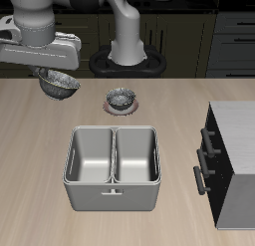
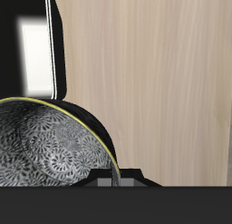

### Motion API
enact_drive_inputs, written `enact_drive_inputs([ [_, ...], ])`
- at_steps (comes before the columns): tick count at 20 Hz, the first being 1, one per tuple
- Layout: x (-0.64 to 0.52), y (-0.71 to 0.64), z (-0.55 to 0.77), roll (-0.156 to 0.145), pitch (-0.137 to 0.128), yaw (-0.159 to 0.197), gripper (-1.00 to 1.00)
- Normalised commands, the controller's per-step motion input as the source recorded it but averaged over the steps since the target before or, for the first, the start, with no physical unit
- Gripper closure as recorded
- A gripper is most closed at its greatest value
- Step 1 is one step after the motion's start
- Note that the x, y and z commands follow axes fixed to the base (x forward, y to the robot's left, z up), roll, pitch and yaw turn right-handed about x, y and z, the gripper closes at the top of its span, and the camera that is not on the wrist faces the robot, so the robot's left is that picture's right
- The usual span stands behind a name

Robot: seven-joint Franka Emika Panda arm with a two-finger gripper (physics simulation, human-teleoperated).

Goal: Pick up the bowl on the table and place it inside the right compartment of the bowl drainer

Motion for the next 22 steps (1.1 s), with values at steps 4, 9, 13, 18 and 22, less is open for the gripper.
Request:
enact_drive_inputs([
  [4, 0.27, 0.31, 0.1, 0.013, 0.002, -0.004, 1.0],
  [9, 0.24, 0.26, 0.07, 0.003, 0.003, -0.005, 1.0],
  [13, 0.21, 0.32, 0.02, 0.023, 0.009, 0.001, 1.0],
  [18, 0.16, 0.32, 0.02, 0.015, 0.008, -0.008, 1.0],
  [22, 0.09, 0.43, -0.04, 0.037, 0.007, 0.009, 1.0],
])
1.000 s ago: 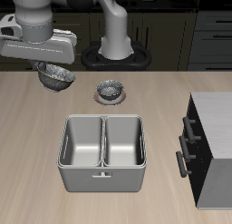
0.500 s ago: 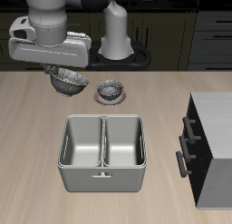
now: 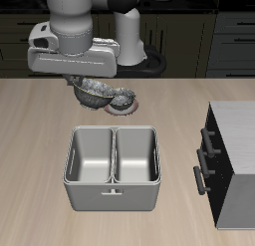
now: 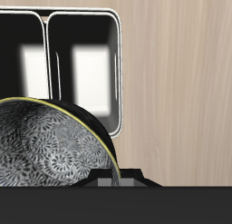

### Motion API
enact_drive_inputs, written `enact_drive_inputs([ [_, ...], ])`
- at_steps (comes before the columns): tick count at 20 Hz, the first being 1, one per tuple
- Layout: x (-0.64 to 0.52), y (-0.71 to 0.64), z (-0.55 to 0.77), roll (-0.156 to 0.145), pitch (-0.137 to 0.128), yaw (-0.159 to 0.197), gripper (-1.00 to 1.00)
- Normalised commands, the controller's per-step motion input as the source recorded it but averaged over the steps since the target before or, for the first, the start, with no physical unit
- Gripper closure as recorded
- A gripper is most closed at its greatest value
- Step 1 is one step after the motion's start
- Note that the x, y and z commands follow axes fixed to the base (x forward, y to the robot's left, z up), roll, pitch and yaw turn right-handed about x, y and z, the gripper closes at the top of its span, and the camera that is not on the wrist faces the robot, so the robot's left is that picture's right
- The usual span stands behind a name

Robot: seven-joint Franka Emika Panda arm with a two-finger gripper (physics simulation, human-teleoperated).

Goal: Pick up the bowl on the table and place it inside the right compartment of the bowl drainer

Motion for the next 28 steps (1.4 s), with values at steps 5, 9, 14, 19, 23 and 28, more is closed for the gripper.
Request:
enact_drive_inputs([
  [5, 0.1, 0.23, -0.01, 0.016, 0.001, 0.004, 1.0],
  [9, 0.09, 0.22, 0.05, 0.009, -0.004, -0.001, 1.0],
  [14, 0.14, 0.03, 0.06, -0.018, 0.002, -0.016, 1.0],
  [19, 0.09, -0.02, 0.02, -0.034, -0.006, 0.01, 1.0],
  [23, 0.22, 0.01, 0.14, -0.053, -0.03, 0.019, 1.0],
  [28, 0.18, 0.01, -0.01, -0.016, 0.007, 0.003, 1.0],
])
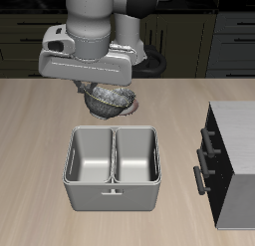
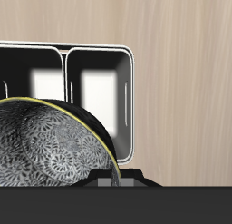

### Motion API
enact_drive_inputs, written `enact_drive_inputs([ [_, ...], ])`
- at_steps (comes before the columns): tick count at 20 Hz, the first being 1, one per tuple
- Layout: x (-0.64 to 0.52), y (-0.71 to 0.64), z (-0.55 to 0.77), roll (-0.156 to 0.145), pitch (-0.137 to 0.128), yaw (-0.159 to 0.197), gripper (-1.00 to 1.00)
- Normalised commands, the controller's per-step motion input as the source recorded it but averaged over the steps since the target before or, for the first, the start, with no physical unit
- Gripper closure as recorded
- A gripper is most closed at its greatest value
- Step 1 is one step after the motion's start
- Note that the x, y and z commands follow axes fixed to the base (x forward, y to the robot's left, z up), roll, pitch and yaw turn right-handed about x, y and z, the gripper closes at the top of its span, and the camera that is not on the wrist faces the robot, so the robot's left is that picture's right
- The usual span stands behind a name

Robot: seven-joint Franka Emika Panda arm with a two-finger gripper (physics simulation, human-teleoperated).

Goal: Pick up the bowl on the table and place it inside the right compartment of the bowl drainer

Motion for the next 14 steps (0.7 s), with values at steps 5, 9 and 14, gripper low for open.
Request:
enact_drive_inputs([
  [5, 0.06, 0.07, 0.01, 0.012, -0.005, -0.001, 1.0],
  [9, 0.03, -0.06, -0.07, -0.005, 0.005, 0.014, 1.0],
  [14, 0.07, -0.16, -0.2, -0.027, 0.027, 0.02, 1.0],
])
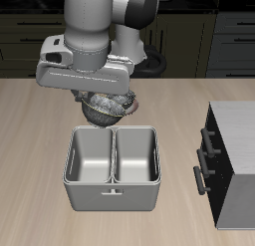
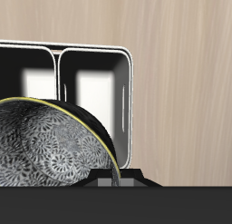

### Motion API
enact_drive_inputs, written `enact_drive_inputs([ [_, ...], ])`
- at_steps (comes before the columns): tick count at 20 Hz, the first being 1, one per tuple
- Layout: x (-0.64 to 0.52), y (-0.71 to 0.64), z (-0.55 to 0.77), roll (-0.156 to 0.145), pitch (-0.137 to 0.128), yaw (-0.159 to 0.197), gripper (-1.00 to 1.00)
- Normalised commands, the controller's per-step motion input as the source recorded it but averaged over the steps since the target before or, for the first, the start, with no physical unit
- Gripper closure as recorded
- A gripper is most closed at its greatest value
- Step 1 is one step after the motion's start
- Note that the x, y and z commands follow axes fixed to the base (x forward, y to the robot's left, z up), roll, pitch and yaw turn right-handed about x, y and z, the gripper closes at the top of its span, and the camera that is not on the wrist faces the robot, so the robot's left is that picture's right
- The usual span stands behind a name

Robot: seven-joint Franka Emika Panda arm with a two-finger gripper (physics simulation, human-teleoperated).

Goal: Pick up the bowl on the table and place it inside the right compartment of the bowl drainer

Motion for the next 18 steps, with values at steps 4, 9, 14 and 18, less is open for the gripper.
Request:
enact_drive_inputs([
  [4, 0.03, -0.18, -0.07, -0.032, 0.007, -0.003, 1.0],
  [9, -0.01, -0.16, -0.1, -0.023, 0.008, 0.006, 1.0],
  [14, 0.04, -0.16, -0.13, -0.028, 0.019, 0.004, 1.0],
  [18, 0.02, -0.07, -0.12, -0.009, 0.019, 0.002, 1.0],
])
